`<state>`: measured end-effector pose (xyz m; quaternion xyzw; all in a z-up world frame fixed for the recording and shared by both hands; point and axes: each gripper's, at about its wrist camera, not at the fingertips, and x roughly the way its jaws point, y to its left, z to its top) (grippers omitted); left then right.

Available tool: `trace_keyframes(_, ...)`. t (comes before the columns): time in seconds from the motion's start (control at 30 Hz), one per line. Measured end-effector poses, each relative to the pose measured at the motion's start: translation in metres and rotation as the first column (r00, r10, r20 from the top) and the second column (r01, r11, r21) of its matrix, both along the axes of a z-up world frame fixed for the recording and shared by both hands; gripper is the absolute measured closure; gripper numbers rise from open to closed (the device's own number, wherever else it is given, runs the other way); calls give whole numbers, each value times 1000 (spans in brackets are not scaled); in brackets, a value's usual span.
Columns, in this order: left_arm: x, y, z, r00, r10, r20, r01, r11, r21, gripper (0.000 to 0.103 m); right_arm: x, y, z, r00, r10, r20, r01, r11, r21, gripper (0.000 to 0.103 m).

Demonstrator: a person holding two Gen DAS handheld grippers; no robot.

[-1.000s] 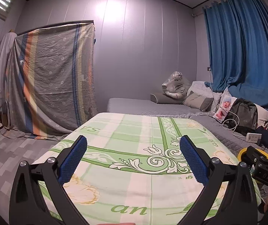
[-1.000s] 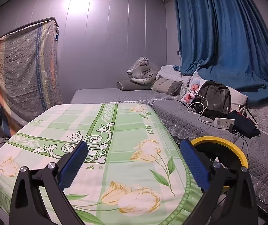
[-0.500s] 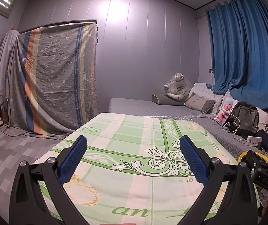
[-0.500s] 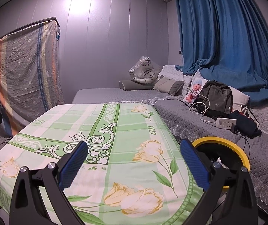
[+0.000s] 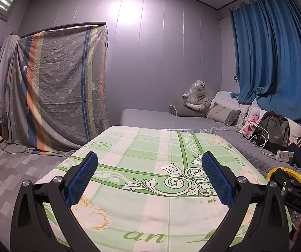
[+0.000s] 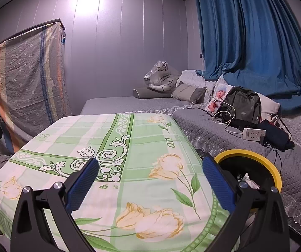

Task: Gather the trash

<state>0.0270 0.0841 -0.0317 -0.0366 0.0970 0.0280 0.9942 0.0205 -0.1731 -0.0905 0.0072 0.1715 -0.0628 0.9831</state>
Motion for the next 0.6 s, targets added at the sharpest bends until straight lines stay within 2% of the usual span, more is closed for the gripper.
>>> trace_keyframes(0.6,8,-1,-4,999,-19,-26,18,1000,-11,8,4,-2,-8,1000,-2,-28,2,1000,15,8)
